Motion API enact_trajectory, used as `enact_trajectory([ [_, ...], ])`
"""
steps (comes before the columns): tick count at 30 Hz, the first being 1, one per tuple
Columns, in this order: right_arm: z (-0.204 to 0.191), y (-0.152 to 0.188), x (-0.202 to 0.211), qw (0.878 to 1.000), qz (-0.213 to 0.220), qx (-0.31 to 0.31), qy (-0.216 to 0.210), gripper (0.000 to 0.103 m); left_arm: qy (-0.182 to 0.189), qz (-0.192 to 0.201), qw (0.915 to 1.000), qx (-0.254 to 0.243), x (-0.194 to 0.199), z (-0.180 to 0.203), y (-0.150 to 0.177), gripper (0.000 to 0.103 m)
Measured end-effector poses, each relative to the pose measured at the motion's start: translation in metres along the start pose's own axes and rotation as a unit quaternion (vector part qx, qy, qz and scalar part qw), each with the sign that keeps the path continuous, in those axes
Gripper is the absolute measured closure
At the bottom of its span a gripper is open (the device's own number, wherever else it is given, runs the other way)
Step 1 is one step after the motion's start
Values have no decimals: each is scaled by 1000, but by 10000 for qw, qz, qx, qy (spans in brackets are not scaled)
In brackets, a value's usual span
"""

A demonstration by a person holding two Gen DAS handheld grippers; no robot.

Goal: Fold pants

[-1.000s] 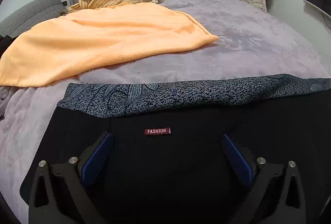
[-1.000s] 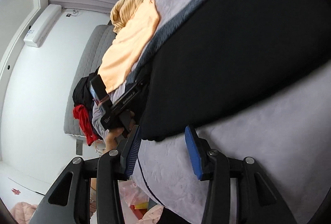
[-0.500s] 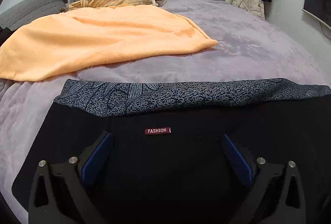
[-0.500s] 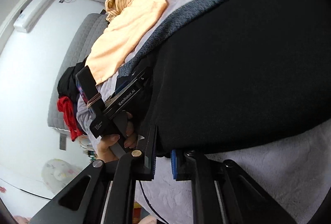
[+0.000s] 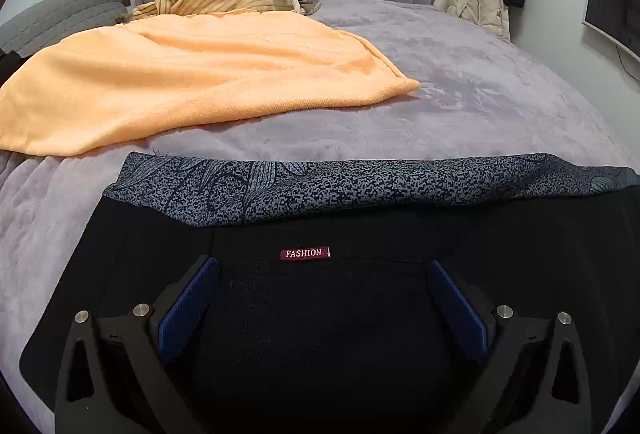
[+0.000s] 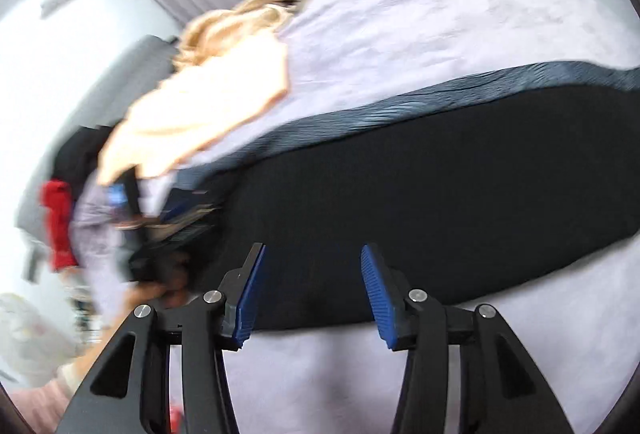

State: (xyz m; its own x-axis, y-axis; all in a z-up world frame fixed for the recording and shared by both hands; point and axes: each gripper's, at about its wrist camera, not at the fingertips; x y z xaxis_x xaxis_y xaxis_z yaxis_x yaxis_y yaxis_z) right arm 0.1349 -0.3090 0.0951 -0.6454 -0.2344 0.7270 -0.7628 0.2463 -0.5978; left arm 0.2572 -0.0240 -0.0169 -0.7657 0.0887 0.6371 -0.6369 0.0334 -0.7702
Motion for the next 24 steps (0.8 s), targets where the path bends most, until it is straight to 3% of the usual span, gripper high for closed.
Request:
enact_trajectory([
  [1, 9, 6, -13, 9994, -254, 11, 214, 53, 3, -3, 10000, -5, 1, 0, 0, 0],
  [2, 23, 16, -22, 9993, -324, -144, 112, 52, -13, 2, 10000, -6, 1, 0, 0, 0],
  [4, 37, 30, -12, 9993, 234, -92, -268, 52, -60, -82, 9999, -18, 1, 1, -3, 0],
  [7, 40, 40, -1, 9976, 555, 260, -335, 53, 4, -457, 9990, -24, 4, 6, -19, 0],
  [9, 44, 39, 2, 9975, 611, 139, -328, 53, 260, -424, 9988, 2, 8, 8, -34, 0],
  [11, 48, 39, 4, 9973, 638, 27, -363, 53, 82, -353, 9993, 21, 4, 2, -43, 0],
  [13, 53, 41, 9, 9967, 686, -7, -428, 53, -274, -723, 9969, 111, -17, -18, -35, 0],
  [15, 55, 46, 11, 9958, 754, -40, -510, 53, 300, -700, 9950, 641, -23, -44, -24, 0],
  [17, 48, 50, 8, 9953, 801, -48, -549, 53, 411, -589, 9964, 440, -15, -49, -21, 0],
  [20, 45, 54, 7, 9947, 850, -24, -571, 53, 240, -460, 9987, -16, -2, -40, -14, 0],
  [24, 42, 57, 7, 9936, 918, -79, -651, 53, 92, -364, 9991, -206, 8, -35, -8, 0],
])
Point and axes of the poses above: each gripper's, at about its wrist camera, not at the fingertips, and x roughly against the way its jaws point, z to its right, y to its underside, and after that the axes turned 9 degrees about z, right-handed
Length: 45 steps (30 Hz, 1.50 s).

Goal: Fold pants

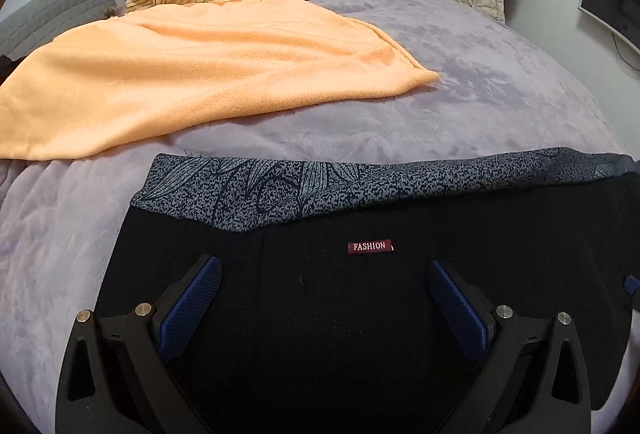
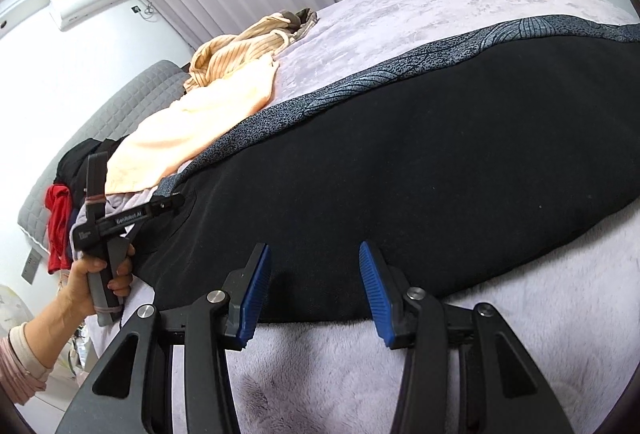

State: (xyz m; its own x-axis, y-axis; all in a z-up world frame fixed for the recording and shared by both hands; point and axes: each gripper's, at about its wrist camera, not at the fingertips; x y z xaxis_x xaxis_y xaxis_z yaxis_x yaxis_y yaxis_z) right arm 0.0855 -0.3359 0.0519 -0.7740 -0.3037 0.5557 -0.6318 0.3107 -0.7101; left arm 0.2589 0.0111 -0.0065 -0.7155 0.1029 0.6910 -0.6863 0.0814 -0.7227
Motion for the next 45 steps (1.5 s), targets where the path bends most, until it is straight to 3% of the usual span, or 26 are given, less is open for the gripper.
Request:
enact_trajectory([
  [5, 2, 3, 2, 9999, 55, -73, -83, 53, -524, -220, 9984, -69, 13, 11, -2, 0],
  [10, 7, 3, 4, 9989, 55, -389, -240, 53, -321, -314, 9989, -162, 39, 37, 1, 0],
  [16, 15, 7, 29, 9947, -182, -906, -460, 46, -149, -144, 9968, -767, 56, 102, -5, 0],
  [20, 16, 14, 53, 9948, -368, -865, -395, 44, -424, 12, 9918, -1205, 41, 138, -16, 0],
  [23, 15, 9, 73, 9953, -309, -831, -387, 44, -406, -215, 9956, -812, 10, 141, -34, 0],
  [27, 13, -34, 86, 9980, -61, -600, -176, 44, -622, -391, 9957, -567, -22, 135, -54, 0],
  [28, 11, -49, 82, 9987, -68, -493, -84, 44, -656, -414, 9955, -548, -27, 132, -57, 0],
  [31, 0, -86, 52, 9996, -266, -85, -73, 65, -788, -485, 9950, -378, -39, 116, -61, 0],
  [34, -9, -104, -10, 9970, -753, 172, 58, 65, -859, -629, 9943, -104, -54, 98, -61, 0],
  [38, -7, -101, -98, 9886, -1363, 230, 593, 65, -700, -775, 9944, 143, -70, 80, -59, 0],
  [42, -4, -114, -127, 9883, -1113, 360, 983, 67, -731, -739, 9945, 120, -79, 68, -63, 0],
  [45, 11, -123, -134, 9881, -1032, 155, 1134, 67, -973, -822, 9916, 203, -82, 58, -64, 0],
])
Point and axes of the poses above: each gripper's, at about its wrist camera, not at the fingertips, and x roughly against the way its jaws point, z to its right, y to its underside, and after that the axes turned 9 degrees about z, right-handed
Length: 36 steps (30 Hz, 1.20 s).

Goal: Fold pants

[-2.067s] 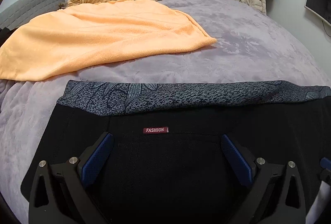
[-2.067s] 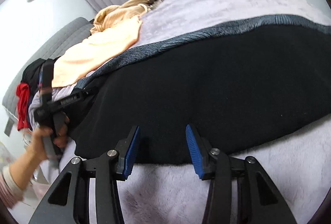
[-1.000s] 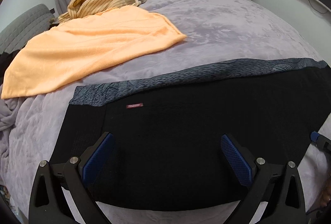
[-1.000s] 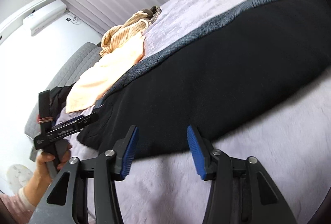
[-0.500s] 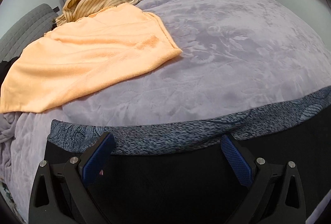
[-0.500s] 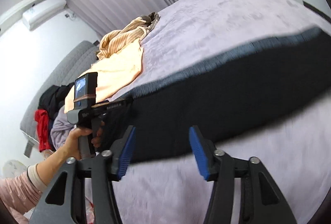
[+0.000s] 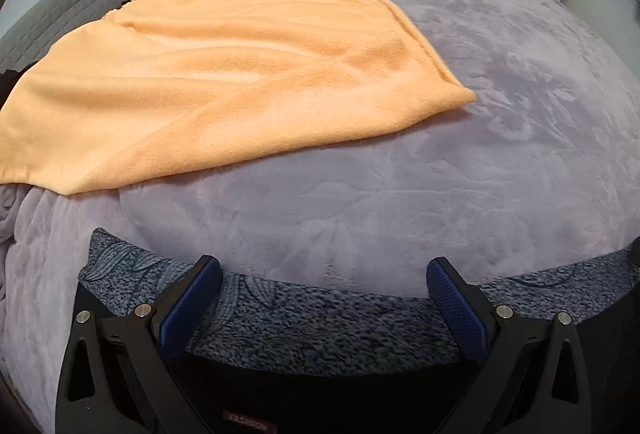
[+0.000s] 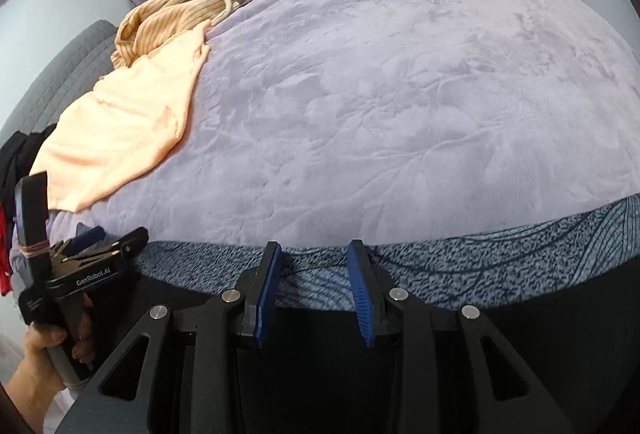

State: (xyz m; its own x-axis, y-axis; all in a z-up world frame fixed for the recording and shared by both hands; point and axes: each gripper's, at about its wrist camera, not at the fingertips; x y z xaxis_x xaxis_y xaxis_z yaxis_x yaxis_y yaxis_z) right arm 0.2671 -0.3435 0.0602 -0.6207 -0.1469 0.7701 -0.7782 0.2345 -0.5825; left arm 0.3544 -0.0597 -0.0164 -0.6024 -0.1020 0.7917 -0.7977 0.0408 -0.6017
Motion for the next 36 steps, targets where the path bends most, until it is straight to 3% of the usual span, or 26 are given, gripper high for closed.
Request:
enact_trajectory([
  [5, 38, -4, 33, 9964, 212, -755, -334, 64, 189, 126, 9997, -31, 31, -7, 5, 0],
  [9, 63, 13, 80, 9914, 381, -1004, -747, 62, 597, 98, 9977, -301, 64, 16, 13, 0],
  [15, 101, 57, 143, 9874, 573, -1212, -839, 58, 1283, 189, 9865, -1004, 119, 95, 30, 0],
  [19, 139, 76, 186, 9840, 945, -1426, -496, 58, 1789, 149, 9752, -1296, 145, 154, 40, 0],
  [22, 187, 84, 218, 9718, 1376, -1912, -107, 58, 1975, 115, 9691, -1473, 157, 198, 50, 0],
  [26, 258, 96, 242, 9406, 1737, -2897, 332, 57, 2094, 84, 9639, -1644, 159, 246, 64, 0],
  [29, 300, 107, 241, 9150, 1795, -3603, 278, 57, 1784, 28, 9692, -1695, 145, 265, 79, 0],
  [31, 316, 110, 235, 9043, 1869, -3837, 67, 57, 1785, 246, 9709, -1578, 145, 263, 85, 0],
  [33, 322, 106, 233, 9014, 2090, -3789, -136, 57, 1794, 393, 9686, -1675, 149, 261, 89, 0],
  [36, 325, 91, 229, 9075, 2204, -3573, -136, 57, 1807, 261, 9694, -1638, 151, 257, 87, 0],
])
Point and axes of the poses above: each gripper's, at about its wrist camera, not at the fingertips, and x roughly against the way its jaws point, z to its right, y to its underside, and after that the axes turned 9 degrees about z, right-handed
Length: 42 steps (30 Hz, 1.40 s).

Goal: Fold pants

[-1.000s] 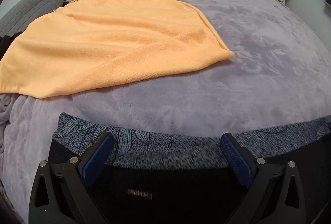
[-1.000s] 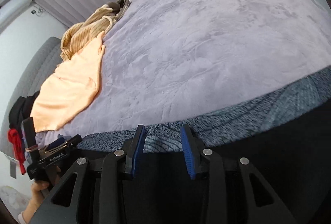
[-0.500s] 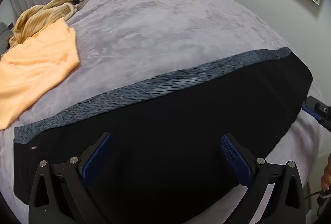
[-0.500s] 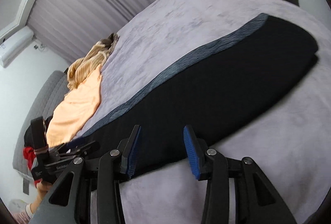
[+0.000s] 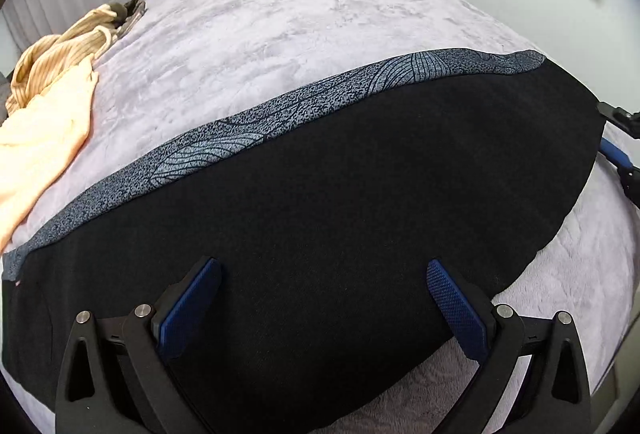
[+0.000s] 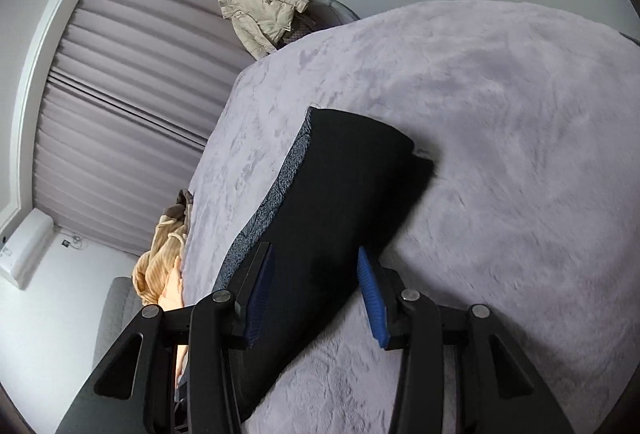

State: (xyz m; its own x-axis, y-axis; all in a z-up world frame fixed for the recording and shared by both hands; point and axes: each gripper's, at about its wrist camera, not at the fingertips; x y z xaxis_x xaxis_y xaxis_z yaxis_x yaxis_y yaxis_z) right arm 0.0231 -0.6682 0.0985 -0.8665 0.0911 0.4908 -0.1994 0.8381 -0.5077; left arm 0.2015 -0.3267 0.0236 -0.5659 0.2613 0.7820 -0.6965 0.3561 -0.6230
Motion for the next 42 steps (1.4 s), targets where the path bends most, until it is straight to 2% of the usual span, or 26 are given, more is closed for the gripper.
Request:
enact_trajectory([
  [3, 9, -4, -12, 9995, -46, -308, 94, 60, -73, -183, 9997, 119, 4, 0, -6, 0],
  [4, 11, -4, -13, 9993, -31, -359, 135, 87, -68, -176, 9997, 163, 7, 1, -10, 0],
  [5, 12, -5, -13, 9991, -34, -335, 260, 94, 7, -103, 9997, 205, 11, 3, -15, 0],
  [8, 12, 0, -1, 9993, 45, -271, 237, 94, 86, 104, 9998, 157, 16, 16, -24, 0],
  [11, 19, 3, -1, 9992, -51, -161, 363, 94, -145, -232, 9994, -225, -6, 35, -15, 0],
  [12, 24, 3, 0, 9991, -82, -217, 341, 95, -211, -136, 9995, -207, -8, 36, -10, 0],
  [14, 24, 6, 3, 9992, -105, -295, 240, 90, -264, 144, 9994, -143, -2, 36, -3, 0],
  [17, 20, 9, 15, 9994, -118, -210, 261, 86, -258, 204, 9993, -179, 2, 34, 0, 0],
  [18, 18, 10, 20, 9995, -78, -180, 229, 83, -246, 175, 9994, -173, 1, 35, -1, 0],
  [22, 1, 19, 33, 9997, 77, 86, -216, 83, -287, 170, 9993, -170, 2, 38, -2, 0],
  [25, -19, 29, 20, 9982, -110, 449, -389, 83, -322, 194, 9992, -136, 0, 41, 0, 0],
  [27, -25, 35, 5, 9976, -260, 538, -350, 83, -334, 182, 9992, -129, -5, 37, -3, 0],
  [30, -13, 41, -15, 9991, -326, 206, -189, 83, -330, 154, 9992, -134, -6, 36, -3, 0],
  [32, -2, 44, -16, 9990, -225, -179, -341, 83, -323, 137, 9993, -141, -5, 36, -3, 0],
  [42, 11, 49, 9, 9987, -261, -137, -409, 83, -295, 215, 9992, -172, -5, 37, 0, 0],
])
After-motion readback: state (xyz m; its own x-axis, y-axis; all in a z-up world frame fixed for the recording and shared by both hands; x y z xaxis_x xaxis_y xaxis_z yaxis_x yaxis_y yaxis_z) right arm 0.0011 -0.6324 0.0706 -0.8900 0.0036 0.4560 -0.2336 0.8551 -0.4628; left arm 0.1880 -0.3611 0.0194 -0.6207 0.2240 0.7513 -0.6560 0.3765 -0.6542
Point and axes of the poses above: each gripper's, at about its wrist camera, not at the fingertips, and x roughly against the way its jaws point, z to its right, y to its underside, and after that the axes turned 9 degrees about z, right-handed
